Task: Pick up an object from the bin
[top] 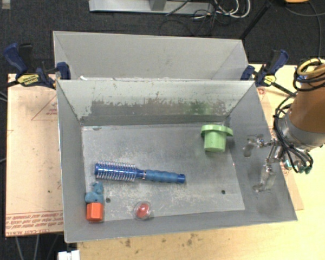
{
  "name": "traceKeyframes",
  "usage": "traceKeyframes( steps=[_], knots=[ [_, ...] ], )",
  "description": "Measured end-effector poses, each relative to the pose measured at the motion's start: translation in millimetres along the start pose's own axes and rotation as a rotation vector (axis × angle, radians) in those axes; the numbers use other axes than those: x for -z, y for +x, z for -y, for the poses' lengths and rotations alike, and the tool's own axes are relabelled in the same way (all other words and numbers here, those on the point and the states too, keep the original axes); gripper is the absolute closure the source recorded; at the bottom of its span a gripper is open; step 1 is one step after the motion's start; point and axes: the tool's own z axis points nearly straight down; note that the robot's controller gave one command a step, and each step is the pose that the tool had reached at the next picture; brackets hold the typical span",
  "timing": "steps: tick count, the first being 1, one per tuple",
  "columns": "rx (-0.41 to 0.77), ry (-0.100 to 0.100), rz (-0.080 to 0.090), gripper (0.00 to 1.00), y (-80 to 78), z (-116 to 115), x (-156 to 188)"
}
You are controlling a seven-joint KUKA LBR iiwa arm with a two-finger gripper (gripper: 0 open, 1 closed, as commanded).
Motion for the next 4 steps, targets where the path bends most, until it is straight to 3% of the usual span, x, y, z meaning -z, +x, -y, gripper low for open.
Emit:
traceKeyframes(
  steps=[1,2,3,4],
  knots=[
    [0.111,-0.004,0.000,0.00,13.1,-82,-69],
    [0.272,-0.002,0.008,0.00,6.8,-174,-68],
    [0.220,0.000,0.009,0.00,-34.2,-202,-118],
    [0.218,0.002,0.008,1.00,-33.5,-199,-115]
  ],
)
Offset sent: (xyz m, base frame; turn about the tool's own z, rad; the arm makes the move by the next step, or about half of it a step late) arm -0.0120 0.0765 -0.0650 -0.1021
